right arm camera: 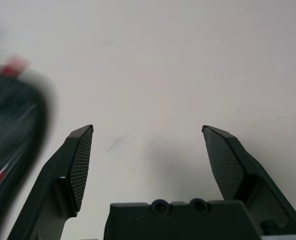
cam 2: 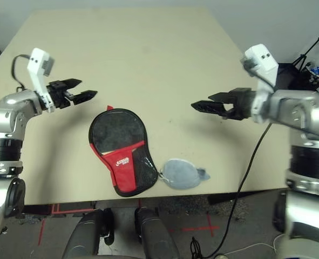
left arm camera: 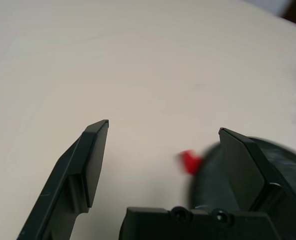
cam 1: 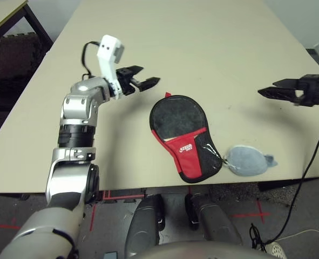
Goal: Store the ping-pong paddle in its case and zip it.
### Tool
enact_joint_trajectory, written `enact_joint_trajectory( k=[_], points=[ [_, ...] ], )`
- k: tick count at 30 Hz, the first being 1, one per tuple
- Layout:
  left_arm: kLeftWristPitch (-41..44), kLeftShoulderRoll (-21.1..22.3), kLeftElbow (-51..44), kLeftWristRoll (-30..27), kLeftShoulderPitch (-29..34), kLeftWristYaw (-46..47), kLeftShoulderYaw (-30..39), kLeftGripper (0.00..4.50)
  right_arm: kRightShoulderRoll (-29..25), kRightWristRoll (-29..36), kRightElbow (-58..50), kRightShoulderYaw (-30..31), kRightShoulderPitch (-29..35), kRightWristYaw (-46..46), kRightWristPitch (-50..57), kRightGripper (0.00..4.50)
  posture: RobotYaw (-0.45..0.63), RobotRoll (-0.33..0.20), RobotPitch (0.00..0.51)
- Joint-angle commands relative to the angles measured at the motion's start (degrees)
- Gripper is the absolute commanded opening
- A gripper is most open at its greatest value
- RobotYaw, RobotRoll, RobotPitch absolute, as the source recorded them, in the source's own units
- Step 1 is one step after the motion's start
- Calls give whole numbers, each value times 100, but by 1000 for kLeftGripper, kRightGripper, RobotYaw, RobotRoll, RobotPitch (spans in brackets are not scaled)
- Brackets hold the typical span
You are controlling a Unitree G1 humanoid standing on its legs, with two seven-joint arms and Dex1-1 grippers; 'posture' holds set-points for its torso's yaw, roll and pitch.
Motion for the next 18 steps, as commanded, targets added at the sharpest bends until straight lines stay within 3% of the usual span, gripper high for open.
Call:
enact_joint_trajectory(
  k=[1, 7, 12, 18],
  points=[
    [-1108, -102, 477, 60, 321, 698, 292, 4500, 477, -411, 995, -359, 185, -1119, -1995, 4479, -115, 0, 197],
    [-2414, -177, 1122, 220, 780, 1620, 434, 4500, 742, -815, 2950, -515, 39, -2307, -4953, 4479, -99, 0, 204],
    [-2956, -32, 1514, 263, 836, 2318, 566, 4500, 661, -1047, 3813, -391, 9, -2653, -6002, 4479, -86, 0, 200],
    [-3441, 178, 1751, 459, 919, 2917, 555, 4500, 623, -959, 4452, -554, 254, -3001, -6313, 4479, -81, 0, 183]
  ],
)
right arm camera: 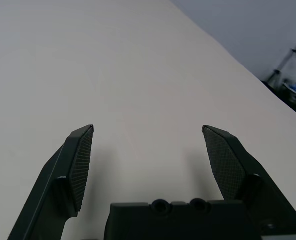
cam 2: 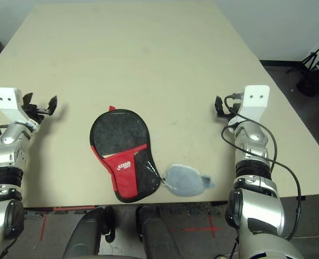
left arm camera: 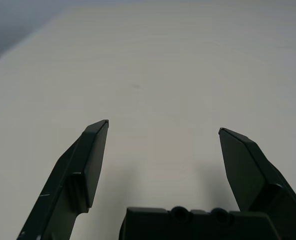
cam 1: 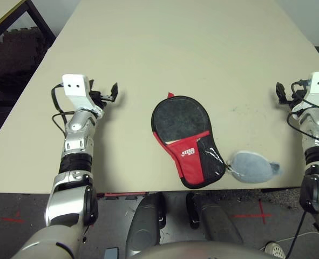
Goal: Store the ping-pong paddle in its case and zip it.
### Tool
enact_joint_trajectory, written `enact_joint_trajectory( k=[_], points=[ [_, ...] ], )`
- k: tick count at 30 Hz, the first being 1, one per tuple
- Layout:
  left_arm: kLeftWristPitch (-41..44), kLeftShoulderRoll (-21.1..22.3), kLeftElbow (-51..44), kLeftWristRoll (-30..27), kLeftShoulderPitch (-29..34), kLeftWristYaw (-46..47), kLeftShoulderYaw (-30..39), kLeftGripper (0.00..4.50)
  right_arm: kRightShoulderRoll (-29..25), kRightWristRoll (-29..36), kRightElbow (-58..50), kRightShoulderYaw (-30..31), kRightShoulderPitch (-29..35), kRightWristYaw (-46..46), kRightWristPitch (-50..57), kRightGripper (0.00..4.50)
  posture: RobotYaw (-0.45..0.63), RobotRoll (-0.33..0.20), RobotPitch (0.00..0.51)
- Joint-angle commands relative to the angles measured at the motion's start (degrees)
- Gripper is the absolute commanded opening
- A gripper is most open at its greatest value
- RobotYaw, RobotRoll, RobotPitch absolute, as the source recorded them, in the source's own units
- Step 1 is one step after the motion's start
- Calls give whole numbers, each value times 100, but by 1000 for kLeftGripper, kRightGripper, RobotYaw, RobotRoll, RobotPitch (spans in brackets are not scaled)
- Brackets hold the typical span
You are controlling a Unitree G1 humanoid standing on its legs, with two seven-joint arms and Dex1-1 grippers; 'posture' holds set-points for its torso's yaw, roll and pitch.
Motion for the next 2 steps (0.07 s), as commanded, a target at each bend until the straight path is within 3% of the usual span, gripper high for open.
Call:
enact_joint_trajectory(
  k=[1, 2],
  points=[
    [-196, 88, 247, 107, 160, 239, 32, 4500, -55, 2, 327, -60, 273, -100, -135, 4479, -81, 0, 183],
    [-215, 79, 257, 100, 173, 258, 6, 4500, -64, 16, 337, -67, 314, -104, -159, 4479, -85, 0, 178]
  ],
)
